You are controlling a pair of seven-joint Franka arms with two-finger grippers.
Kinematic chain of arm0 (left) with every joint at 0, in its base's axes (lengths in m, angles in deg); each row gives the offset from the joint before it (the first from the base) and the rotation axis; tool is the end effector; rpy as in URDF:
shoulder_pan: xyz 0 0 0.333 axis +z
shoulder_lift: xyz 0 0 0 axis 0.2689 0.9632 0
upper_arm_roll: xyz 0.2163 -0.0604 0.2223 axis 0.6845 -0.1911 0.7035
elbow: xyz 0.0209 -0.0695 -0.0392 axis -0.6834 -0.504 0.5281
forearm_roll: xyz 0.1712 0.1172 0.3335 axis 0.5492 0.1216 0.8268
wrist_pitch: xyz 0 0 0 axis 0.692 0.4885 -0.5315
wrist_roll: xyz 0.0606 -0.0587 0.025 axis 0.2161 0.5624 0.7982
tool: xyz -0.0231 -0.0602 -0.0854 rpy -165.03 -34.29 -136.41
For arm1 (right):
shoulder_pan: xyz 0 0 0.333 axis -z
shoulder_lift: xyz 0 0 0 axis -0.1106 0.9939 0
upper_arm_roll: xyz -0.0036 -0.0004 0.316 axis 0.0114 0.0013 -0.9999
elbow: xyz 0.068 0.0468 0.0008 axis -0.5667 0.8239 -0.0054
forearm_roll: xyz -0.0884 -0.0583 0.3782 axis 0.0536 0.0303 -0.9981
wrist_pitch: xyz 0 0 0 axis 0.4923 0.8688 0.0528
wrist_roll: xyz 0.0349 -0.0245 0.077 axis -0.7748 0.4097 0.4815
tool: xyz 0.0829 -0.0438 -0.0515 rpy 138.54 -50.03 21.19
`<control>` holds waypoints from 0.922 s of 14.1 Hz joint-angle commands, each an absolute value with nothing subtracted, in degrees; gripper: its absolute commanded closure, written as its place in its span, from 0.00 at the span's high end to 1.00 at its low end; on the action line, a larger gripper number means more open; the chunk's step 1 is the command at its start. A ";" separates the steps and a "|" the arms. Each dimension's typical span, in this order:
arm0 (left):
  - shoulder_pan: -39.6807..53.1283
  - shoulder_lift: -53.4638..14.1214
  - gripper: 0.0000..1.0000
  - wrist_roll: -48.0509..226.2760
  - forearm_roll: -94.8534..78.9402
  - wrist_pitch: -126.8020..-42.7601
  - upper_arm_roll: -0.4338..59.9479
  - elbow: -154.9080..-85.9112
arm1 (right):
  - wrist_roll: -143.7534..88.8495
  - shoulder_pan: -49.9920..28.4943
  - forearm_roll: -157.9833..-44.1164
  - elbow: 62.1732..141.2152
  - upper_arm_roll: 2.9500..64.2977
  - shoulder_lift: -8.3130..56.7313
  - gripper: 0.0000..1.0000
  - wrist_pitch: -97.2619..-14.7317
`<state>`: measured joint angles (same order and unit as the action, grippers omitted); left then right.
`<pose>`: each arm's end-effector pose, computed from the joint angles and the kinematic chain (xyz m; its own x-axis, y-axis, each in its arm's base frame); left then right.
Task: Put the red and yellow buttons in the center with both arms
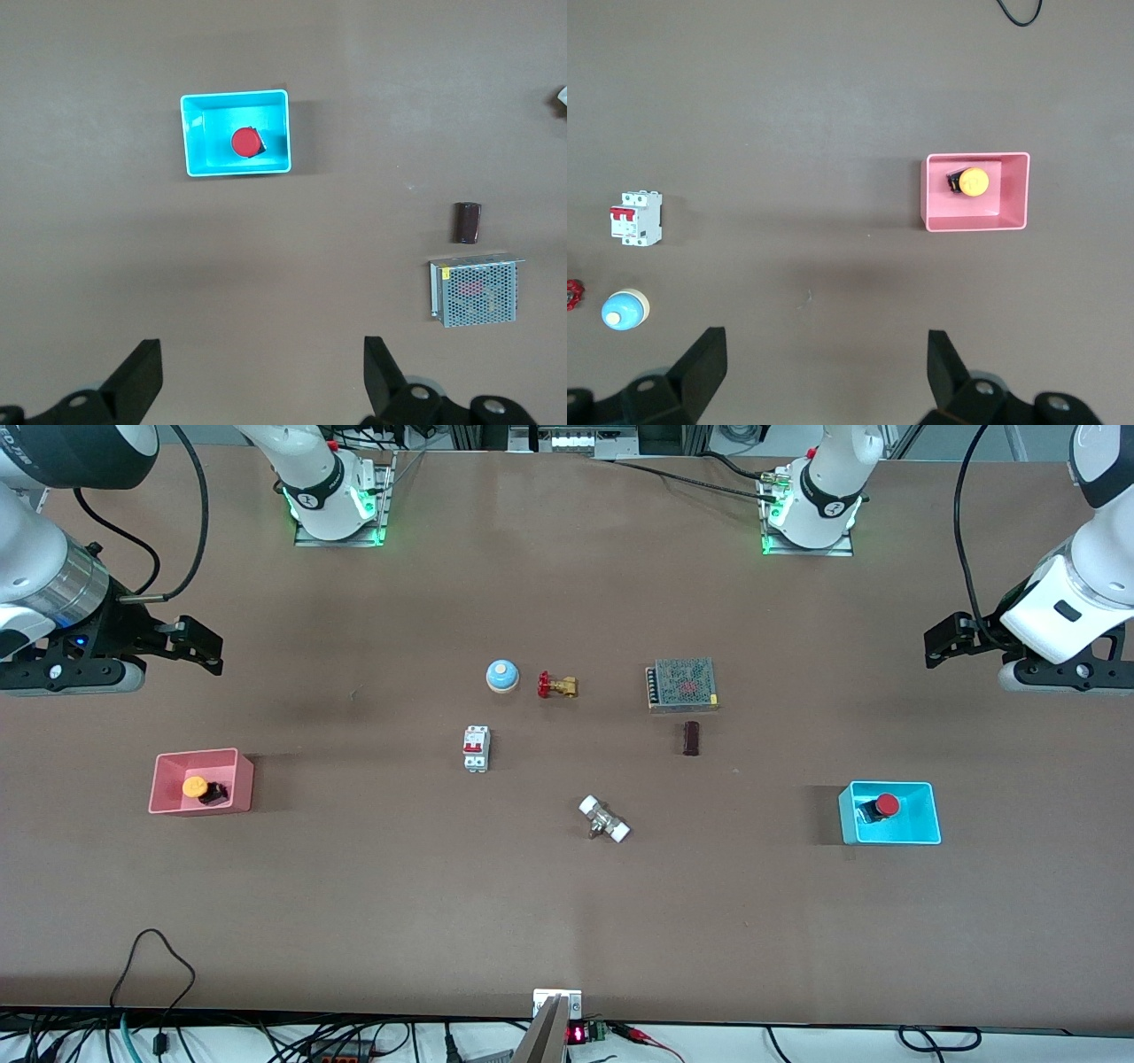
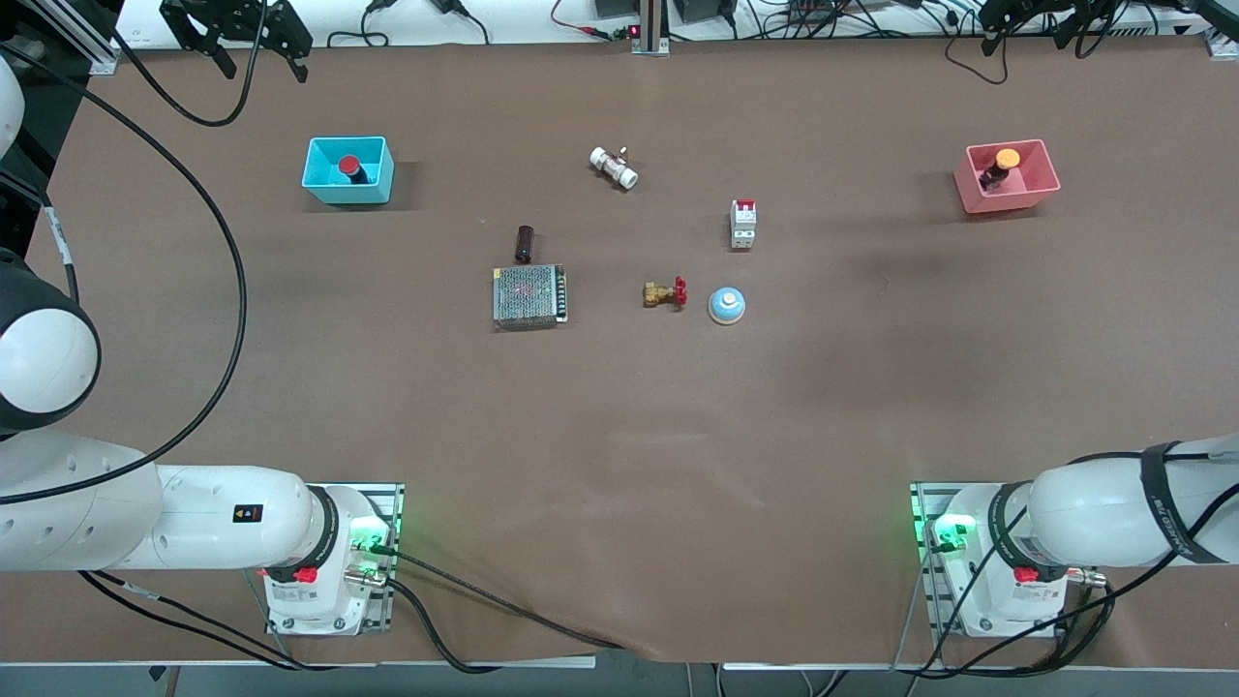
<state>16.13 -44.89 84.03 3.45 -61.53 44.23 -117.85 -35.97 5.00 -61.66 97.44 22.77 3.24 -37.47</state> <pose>0.5563 -0.0271 0.5686 0.9973 -0.0352 -0.0641 -0.0380 -0.9984 -0.0428 0.5721 0.0626 0.5722 0.9981 0.0621 -0.0020 0.0621 -0.9973 0.0385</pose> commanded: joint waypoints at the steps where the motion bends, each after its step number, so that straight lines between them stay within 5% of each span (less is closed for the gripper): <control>1: 15.69 -44.41 1.00 83.36 2.53 -60.25 44.65 -116.41 | -36.35 4.86 -60.95 95.75 22.73 4.08 1.00 -36.26; 13: 15.60 -42.57 1.00 83.45 2.44 -60.08 44.65 -116.41 | -30.49 5.12 -53.30 96.01 22.64 7.33 1.00 -39.16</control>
